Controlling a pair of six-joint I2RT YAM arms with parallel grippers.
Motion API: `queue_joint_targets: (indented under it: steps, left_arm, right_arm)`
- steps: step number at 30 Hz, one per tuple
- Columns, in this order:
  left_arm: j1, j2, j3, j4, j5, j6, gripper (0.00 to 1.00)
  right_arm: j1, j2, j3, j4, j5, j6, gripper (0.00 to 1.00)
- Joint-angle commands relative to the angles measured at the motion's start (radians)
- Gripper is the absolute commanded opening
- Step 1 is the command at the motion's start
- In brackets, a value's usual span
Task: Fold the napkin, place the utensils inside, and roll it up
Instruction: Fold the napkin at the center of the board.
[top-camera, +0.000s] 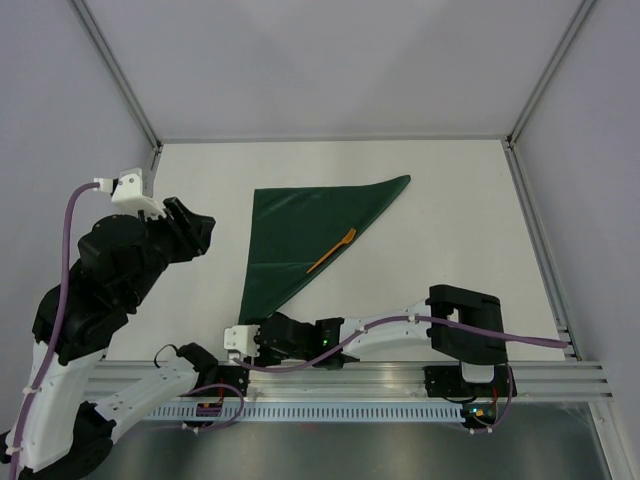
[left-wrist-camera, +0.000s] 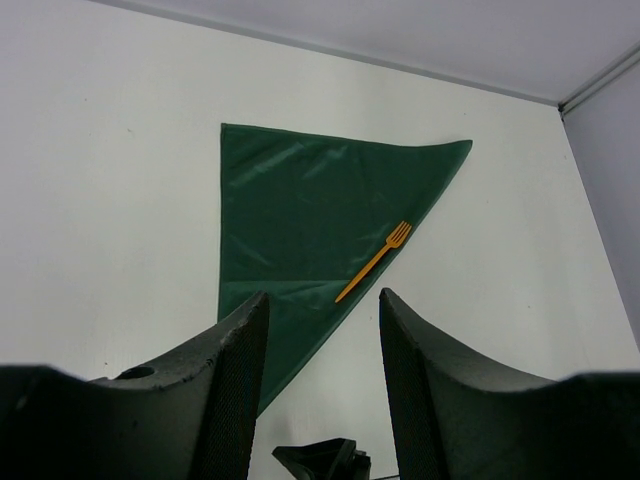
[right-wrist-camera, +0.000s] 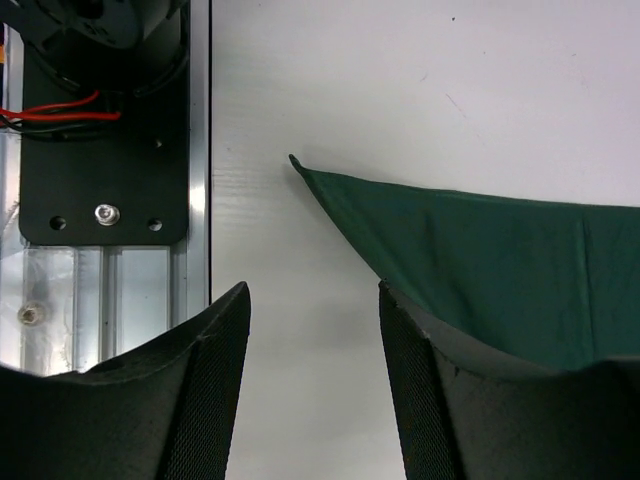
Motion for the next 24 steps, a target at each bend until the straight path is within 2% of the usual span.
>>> queue_joint_targets:
  steps: [1,13,24]
  left_arm:
    - [-0.003,-0.006,-0.007,-0.014,-0.019,-0.033,0.53]
    - [-0.003,-0.01,-0.019,-0.028,-0.045,-0.03,0.53]
    - [-0.003,-0.012,-0.036,-0.033,-0.057,-0.03,0.53]
  right_arm:
    - [0.003,0.032,0.021,0.13,0.015,-0.035,0.6]
    - [0.017,0.137,0.004,0.319,0.02,-0.145,0.6]
    - [0.019,0.216,0.001,0.438,0.009,-0.171,0.58]
